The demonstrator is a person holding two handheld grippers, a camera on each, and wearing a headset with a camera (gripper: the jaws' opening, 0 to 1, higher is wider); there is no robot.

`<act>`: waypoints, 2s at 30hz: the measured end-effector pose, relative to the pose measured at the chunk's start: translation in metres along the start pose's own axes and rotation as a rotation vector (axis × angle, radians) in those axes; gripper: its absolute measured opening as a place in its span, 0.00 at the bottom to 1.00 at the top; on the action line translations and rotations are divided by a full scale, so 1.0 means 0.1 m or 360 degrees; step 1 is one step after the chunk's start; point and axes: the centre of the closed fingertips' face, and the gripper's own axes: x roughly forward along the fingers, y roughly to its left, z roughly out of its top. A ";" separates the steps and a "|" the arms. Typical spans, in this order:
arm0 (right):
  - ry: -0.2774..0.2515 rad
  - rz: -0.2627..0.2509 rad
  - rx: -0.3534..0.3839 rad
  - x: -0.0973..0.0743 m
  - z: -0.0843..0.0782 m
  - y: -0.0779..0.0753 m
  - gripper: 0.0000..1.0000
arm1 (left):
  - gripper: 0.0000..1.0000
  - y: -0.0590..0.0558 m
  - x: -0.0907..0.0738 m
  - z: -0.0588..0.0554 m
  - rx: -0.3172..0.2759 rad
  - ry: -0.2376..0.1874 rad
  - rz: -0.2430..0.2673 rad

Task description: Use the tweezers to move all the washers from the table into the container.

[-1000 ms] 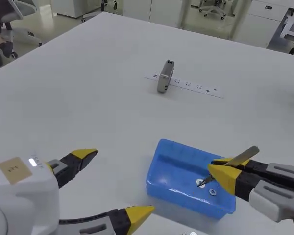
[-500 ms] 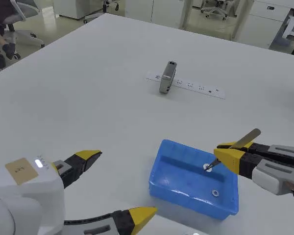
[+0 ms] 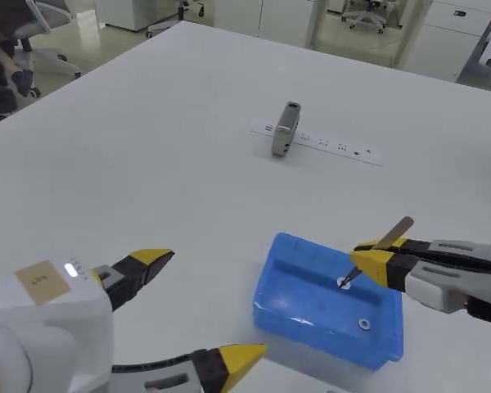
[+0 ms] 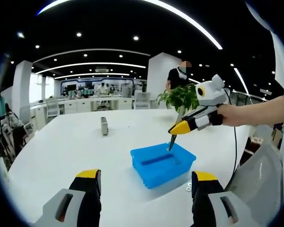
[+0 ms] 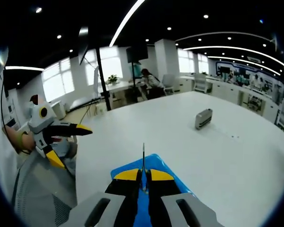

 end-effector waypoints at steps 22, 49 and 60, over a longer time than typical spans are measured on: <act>0.0143 -0.0016 0.0141 0.27 -0.40 -0.16 0.02 | 0.78 -0.01 0.01 -0.02 0.0009 0.0015 -0.0005; 0.0194 -0.0128 0.0211 0.17 -0.65 -0.24 0.03 | 0.77 0.00 0.00 -0.02 0.0005 0.0016 -0.0005; 0.0128 -0.0154 0.0295 0.08 -0.61 -0.30 0.03 | 0.77 0.00 0.00 -0.01 0.0000 0.0006 0.0000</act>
